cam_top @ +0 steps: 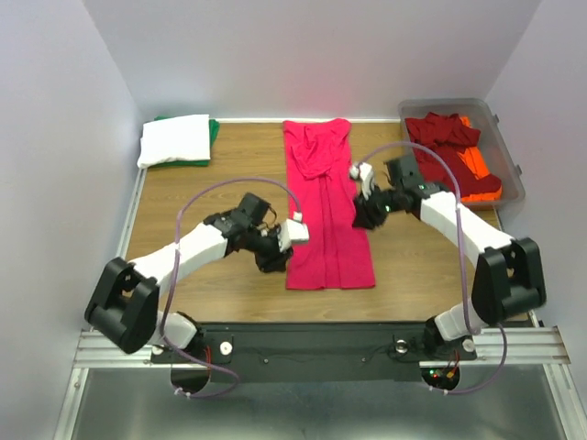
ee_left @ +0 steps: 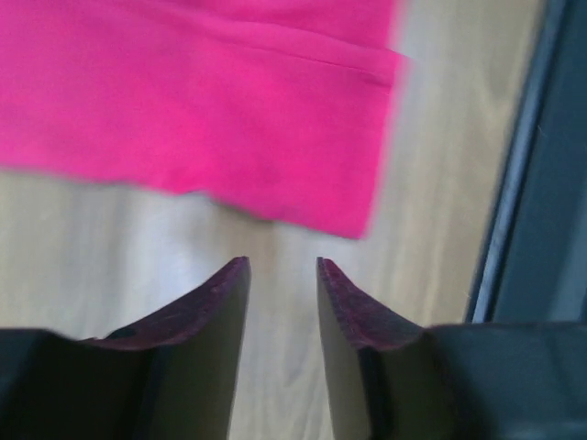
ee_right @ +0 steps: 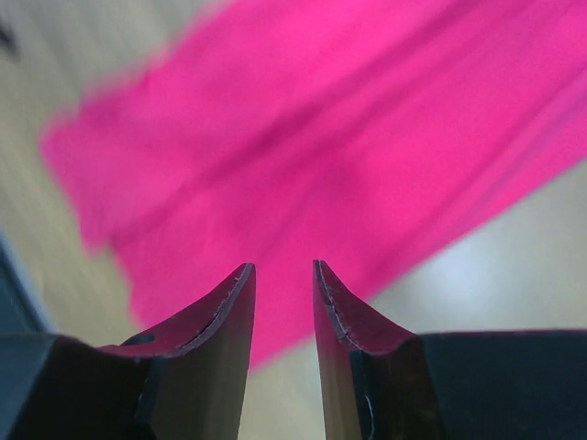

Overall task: Fold and stack the t-shirts
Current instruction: Fold the tshirt

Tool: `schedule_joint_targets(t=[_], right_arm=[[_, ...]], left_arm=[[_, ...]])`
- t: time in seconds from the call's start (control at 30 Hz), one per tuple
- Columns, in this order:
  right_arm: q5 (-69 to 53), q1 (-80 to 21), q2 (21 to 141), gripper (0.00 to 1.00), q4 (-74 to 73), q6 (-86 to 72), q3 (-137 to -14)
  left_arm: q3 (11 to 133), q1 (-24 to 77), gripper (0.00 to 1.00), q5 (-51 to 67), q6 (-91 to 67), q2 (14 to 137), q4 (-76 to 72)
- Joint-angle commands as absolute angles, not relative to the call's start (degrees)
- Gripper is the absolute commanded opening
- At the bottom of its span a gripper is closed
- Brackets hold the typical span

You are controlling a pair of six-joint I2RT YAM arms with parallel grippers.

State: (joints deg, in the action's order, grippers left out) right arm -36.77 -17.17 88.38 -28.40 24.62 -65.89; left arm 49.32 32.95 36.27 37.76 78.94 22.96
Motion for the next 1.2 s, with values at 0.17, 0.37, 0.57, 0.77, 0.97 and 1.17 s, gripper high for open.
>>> schedule_joint_targets(t=[0.17,0.37,0.57,0.77,0.97,1.17], right_arm=[[-34.01,-18.1,63.12,0.46,-39.11,48.77,-42.82],[-37.26,-18.54,56.96,0.5,-38.23,60.0,-35.08],[-37.8,-19.6,56.25,0.49,-35.25,68.2,-30.59],[-35.59,-22.94,57.92,0.46,-31.99,70.4,-28.65],[-34.11,-25.49,60.28,0.45,-30.24,70.84,-27.25],[-32.17,-26.37,63.37,0.4,-28.83,71.01,-27.16]], left_arm=[[35.97,51.57,0.55,27.71,46.15,66.8,18.03],[33.49,57.65,0.56,23.12,41.93,68.98,8.72],[35.42,57.83,0.56,21.18,40.69,75.58,4.92],[35.77,57.83,0.55,20.39,41.48,76.73,5.01],[34.81,57.75,0.54,19.95,40.96,77.34,4.83],[35.42,57.83,0.52,20.13,41.22,74.9,6.93]])
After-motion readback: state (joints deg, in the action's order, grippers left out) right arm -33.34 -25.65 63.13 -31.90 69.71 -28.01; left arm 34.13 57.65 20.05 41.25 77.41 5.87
